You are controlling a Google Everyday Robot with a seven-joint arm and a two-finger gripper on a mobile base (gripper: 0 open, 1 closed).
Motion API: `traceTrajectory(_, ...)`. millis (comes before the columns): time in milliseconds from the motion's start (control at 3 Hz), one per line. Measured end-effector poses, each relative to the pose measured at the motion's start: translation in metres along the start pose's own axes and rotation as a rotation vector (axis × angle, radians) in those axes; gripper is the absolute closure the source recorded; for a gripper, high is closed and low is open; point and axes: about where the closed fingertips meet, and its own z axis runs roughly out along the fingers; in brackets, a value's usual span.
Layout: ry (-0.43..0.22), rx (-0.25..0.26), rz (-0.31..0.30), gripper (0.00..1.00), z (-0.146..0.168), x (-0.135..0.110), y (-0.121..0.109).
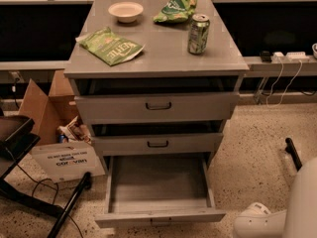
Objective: Open bottom drawer
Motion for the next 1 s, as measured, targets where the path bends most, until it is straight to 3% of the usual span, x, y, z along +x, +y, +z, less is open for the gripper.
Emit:
traceTrajectory(333,0.0,0.008,-0.02,0.19,-0.001,-0.004,-0.002)
traceTrajectory(667,0.003,0.038,-0.088,0.0,-0.002,-0.021,-0.009)
traceTrajectory(1000,0.004,0.04,-0.093,0.0,-0.001,-0.021,-0.009)
